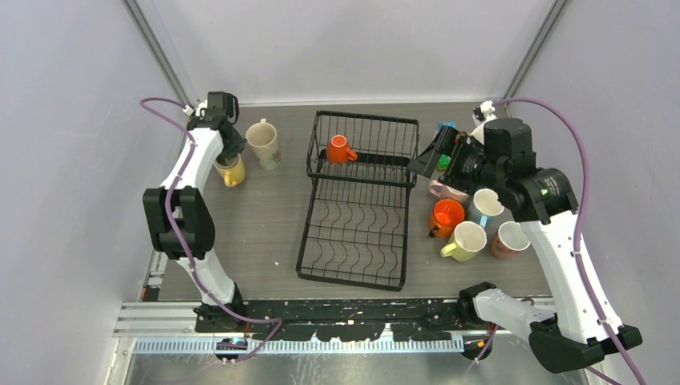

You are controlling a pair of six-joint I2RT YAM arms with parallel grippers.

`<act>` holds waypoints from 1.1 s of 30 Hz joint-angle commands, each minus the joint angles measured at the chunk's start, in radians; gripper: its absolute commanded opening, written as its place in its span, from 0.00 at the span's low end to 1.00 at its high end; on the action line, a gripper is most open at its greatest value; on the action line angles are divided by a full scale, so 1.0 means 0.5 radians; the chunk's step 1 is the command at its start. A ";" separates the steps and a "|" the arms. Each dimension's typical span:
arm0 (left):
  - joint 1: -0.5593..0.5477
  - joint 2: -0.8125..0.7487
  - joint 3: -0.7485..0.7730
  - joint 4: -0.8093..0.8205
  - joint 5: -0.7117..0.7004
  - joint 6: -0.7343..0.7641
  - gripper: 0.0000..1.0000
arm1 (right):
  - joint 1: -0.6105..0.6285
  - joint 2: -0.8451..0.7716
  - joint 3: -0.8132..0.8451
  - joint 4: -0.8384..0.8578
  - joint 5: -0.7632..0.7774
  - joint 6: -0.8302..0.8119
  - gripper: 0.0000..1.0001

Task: Unload the cups from the dish rack
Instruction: Place the cup at the center of the board.

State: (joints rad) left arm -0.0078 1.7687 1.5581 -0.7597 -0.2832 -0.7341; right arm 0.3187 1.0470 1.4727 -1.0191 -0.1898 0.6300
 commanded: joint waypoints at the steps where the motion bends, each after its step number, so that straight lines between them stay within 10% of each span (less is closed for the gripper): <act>1: 0.065 0.040 0.120 0.129 0.030 -0.050 0.00 | -0.005 -0.021 -0.005 0.036 -0.027 -0.057 1.00; 33: 0.095 0.247 0.154 0.127 0.080 -0.018 0.23 | 0.000 -0.005 -0.064 0.069 -0.056 -0.051 1.00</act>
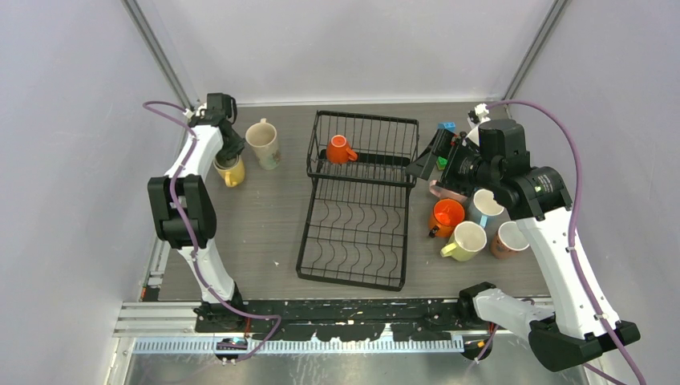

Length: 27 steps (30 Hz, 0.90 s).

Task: Unload the cups from the dish rack
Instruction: Place the cup at the center of the board.

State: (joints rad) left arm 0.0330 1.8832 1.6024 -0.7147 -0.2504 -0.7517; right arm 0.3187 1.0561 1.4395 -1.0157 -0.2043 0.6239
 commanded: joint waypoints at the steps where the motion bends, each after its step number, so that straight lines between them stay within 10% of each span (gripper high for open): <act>1: 0.013 0.020 0.063 0.037 0.016 0.016 0.23 | 0.000 -0.020 0.002 0.062 -0.027 -0.039 1.00; 27: 0.009 -0.238 0.111 0.002 0.072 0.138 0.52 | 0.005 -0.025 0.009 0.082 -0.063 -0.025 1.00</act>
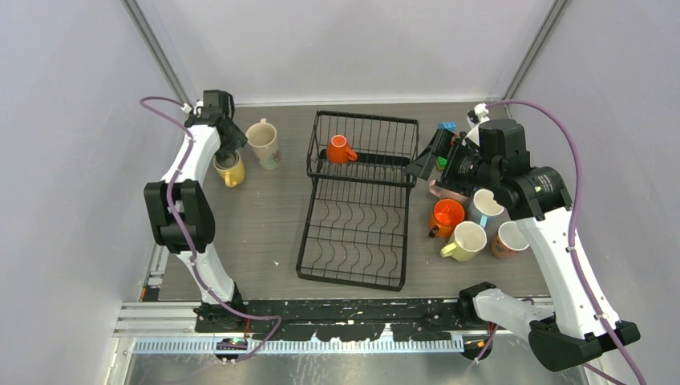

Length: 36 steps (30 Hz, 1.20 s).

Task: Unload the cups from the dish rack
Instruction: Place the cup at the center of the board, then unload the cup from the dish rack.

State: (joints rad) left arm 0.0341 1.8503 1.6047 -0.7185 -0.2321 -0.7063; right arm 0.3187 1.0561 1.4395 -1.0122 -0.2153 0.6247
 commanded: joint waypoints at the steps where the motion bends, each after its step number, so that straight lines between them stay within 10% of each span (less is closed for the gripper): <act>1: 0.004 -0.191 0.107 0.014 0.042 0.049 0.54 | 0.007 -0.023 0.008 0.075 -0.043 -0.026 1.00; 17: -0.215 -0.649 0.079 0.046 0.108 0.176 0.77 | 0.021 -0.012 0.037 0.073 0.027 -0.045 1.00; 36: -1.153 -0.897 0.404 -0.195 -0.255 0.417 0.84 | 0.022 -0.203 0.020 -0.029 0.324 -0.015 1.00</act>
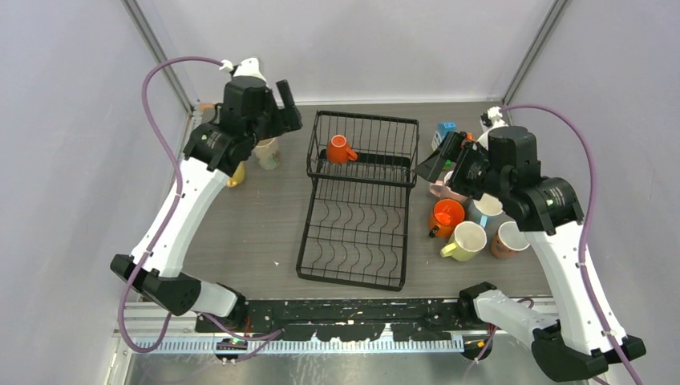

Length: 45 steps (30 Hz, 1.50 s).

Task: Unload the cups from the dish rack
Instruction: Unload the cup from the dish rack.

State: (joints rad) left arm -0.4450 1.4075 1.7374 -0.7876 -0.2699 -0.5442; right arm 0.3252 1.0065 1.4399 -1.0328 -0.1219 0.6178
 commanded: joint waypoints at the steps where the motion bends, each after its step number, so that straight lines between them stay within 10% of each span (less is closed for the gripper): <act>1: -0.249 0.017 0.164 -0.072 -0.209 0.104 0.84 | 0.008 -0.131 0.004 0.017 0.163 0.011 1.00; 15: -0.781 0.678 0.749 -0.387 -0.680 0.085 0.84 | 0.009 -0.299 -0.170 0.068 0.227 0.074 1.00; 45: -0.690 1.058 0.751 -0.414 -0.752 -0.183 0.76 | 0.008 -0.325 -0.272 0.059 0.140 0.064 1.00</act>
State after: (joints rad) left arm -0.7937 1.9545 2.1239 -1.0065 -0.6460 -0.6044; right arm 0.3252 0.8528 1.3056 -1.0302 -0.0391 0.6506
